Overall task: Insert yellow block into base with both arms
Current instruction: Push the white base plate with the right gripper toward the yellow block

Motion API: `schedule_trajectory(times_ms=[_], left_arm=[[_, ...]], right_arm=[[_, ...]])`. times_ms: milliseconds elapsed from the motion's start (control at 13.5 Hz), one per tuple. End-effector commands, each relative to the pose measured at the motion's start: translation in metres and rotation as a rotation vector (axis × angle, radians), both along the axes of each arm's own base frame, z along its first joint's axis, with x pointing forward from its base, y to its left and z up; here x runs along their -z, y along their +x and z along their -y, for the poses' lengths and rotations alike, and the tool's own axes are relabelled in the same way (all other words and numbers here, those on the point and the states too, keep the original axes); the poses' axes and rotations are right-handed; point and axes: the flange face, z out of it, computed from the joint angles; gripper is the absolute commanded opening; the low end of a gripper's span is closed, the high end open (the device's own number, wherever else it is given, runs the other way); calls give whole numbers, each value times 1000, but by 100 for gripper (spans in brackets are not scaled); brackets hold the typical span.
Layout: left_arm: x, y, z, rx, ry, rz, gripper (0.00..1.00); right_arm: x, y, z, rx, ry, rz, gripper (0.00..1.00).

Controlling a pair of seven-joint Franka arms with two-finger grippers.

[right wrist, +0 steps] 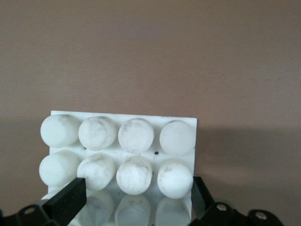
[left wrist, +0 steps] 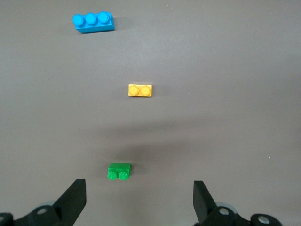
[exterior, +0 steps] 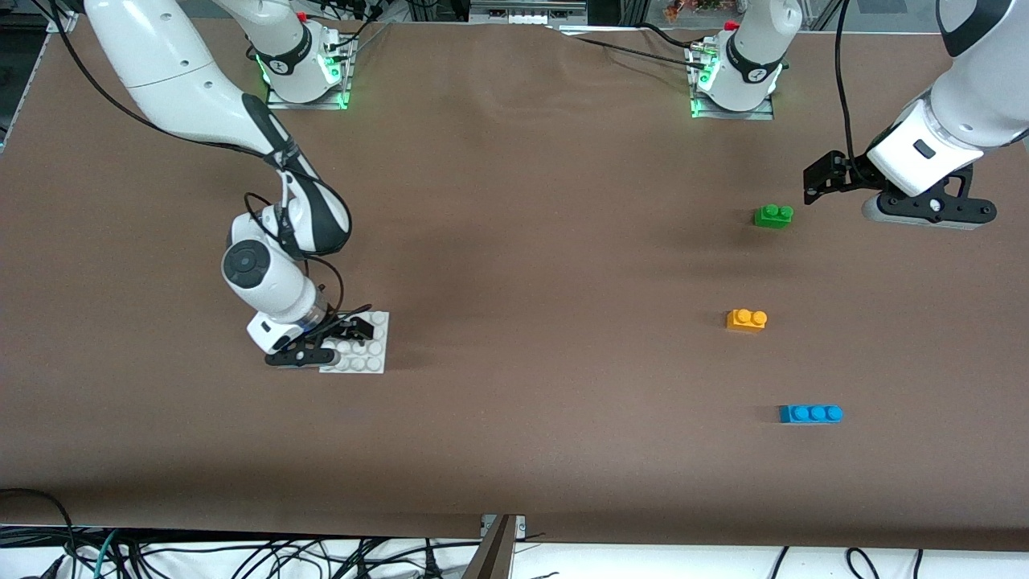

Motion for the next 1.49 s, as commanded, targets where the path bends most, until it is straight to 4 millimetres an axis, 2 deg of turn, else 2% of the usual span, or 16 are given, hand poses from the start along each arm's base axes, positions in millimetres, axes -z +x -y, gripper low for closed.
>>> schedule_trajectory(times_ms=[0, 149, 520, 892, 1041, 1264, 1412], left_arm=[[-5, -3, -3, 19, 9, 5, 100], [-5, -3, -2, 22, 9, 5, 100], [-4, -3, -4, 18, 9, 3, 100], [-4, -4, -3, 13, 10, 2, 100], [-4, -3, -4, 12, 10, 3, 100], [-4, -3, -4, 10, 10, 3, 100], [-4, -3, -4, 10, 10, 2, 100]], right_arm=[[-2, -2, -38, 38, 14, 17, 100], [5, -10, -68, 83, 28, 5, 100], [0, -17, -139, 163, 76, 15, 100], [0, -40, -212, 144, 110, 22, 100], [1, -46, -231, 121, 117, 27, 100], [5, -50, -249, 85, 116, 41, 100], [10, -47, -249, 40, 87, 72, 100]])
